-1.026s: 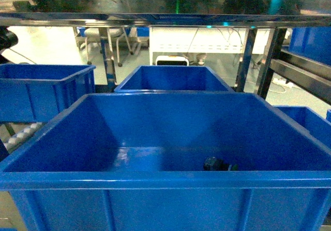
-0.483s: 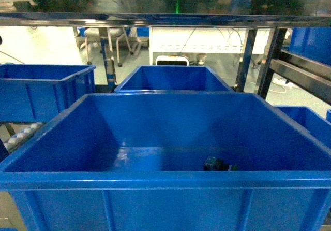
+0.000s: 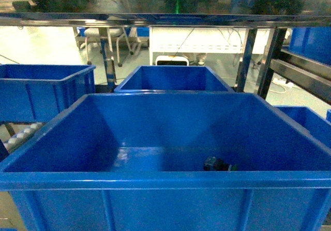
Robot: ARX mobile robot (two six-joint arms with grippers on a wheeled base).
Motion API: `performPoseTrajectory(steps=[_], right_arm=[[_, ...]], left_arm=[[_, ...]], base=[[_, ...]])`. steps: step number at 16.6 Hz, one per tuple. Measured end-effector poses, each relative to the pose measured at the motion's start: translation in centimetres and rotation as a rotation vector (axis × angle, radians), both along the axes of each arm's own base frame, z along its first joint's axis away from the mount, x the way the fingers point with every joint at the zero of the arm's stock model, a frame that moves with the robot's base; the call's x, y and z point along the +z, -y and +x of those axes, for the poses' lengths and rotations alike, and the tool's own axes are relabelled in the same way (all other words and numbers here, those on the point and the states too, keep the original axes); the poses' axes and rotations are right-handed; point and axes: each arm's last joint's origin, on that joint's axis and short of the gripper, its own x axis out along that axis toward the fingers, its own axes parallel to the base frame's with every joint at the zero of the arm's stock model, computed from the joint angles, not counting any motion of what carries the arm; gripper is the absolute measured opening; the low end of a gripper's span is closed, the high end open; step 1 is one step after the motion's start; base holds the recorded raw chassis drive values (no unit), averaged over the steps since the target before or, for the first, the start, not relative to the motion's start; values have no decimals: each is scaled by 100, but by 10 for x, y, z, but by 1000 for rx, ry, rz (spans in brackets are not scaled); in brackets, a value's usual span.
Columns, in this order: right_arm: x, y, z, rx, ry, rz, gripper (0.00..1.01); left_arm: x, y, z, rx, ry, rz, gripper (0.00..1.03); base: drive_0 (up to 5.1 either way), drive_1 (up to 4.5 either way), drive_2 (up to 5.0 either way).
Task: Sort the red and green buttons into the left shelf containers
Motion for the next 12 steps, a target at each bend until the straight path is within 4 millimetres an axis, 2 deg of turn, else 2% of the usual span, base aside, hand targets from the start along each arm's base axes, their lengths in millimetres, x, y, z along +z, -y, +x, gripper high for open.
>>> performPoseTrajectory(steps=[2,6,12], right_arm=[[0,0,0,0,0,1,98],[0,0,0,0,0,1,98],[0,0,0,0,0,1,98]], left_arm=[[-3,5,6,-15,2,-38,27],[-45,36,31,-105,-147,-44,27],[-52,52,47,-129,-159,-33,27]], base=[[0,0,0],[0,0,0],[0,0,0]])
